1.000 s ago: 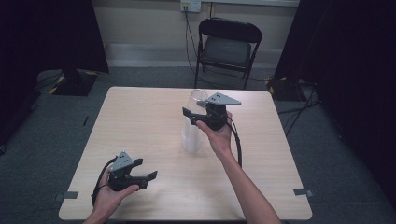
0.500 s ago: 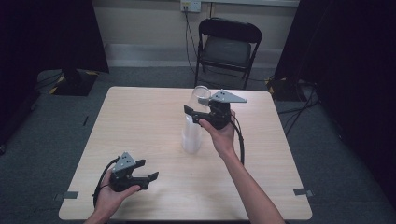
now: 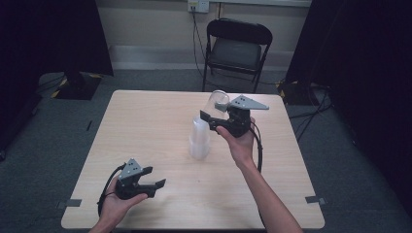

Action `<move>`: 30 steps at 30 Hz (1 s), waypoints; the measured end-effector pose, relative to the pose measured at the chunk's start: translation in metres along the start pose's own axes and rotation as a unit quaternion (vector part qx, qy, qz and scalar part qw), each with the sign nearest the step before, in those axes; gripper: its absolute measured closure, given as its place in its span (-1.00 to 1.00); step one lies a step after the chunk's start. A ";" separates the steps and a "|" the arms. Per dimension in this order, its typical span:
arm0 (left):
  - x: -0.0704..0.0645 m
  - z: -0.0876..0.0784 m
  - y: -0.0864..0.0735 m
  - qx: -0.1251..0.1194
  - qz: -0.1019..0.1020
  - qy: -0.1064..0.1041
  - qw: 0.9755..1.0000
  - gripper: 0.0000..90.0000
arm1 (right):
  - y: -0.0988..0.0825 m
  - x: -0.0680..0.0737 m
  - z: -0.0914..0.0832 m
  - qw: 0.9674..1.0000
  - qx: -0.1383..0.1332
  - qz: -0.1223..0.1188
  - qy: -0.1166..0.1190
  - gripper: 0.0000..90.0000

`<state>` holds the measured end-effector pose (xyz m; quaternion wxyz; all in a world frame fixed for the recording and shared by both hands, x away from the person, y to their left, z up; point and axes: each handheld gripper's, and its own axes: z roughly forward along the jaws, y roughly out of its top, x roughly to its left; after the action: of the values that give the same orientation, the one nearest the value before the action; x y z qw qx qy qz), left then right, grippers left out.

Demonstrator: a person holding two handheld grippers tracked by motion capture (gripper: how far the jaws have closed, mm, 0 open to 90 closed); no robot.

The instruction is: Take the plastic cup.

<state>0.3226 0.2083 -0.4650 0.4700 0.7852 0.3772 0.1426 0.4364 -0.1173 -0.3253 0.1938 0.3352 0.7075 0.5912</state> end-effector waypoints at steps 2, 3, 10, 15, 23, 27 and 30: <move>-0.001 0.000 0.001 -0.006 0.001 -0.001 1.000 -0.41 | -0.002 -0.002 -0.004 1.000 0.000 0.005 -0.001 -0.29; -0.001 0.000 0.001 -0.006 0.001 -0.001 1.000 -0.42 | -0.002 -0.002 -0.004 1.000 0.000 0.005 -0.001 -0.29; -0.003 0.001 0.003 -0.014 0.009 0.007 1.000 -0.46 | -0.017 -0.008 -0.020 0.999 0.008 0.034 0.000 -0.29; -0.004 0.000 0.006 -0.017 0.013 -0.008 1.000 -0.49 | -0.029 -0.005 -0.028 0.999 0.018 0.044 0.006 -0.28; -0.008 0.001 0.010 -0.034 0.015 -0.012 0.999 -0.43 | -0.055 -0.002 -0.038 0.997 0.015 0.071 0.013 -0.28; -0.012 0.001 0.013 -0.048 0.027 -0.010 0.998 -0.43 | -0.066 -0.002 -0.041 0.995 0.022 0.089 0.025 -0.28; -0.014 0.002 0.016 -0.060 0.032 -0.010 0.998 -0.43 | -0.069 -0.001 -0.045 0.994 0.028 0.101 0.032 -0.28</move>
<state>0.3216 0.1929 -0.4504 0.5157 0.7684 0.3378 0.1718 0.3902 -0.1553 -0.3824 0.1007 0.3907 0.6924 0.5982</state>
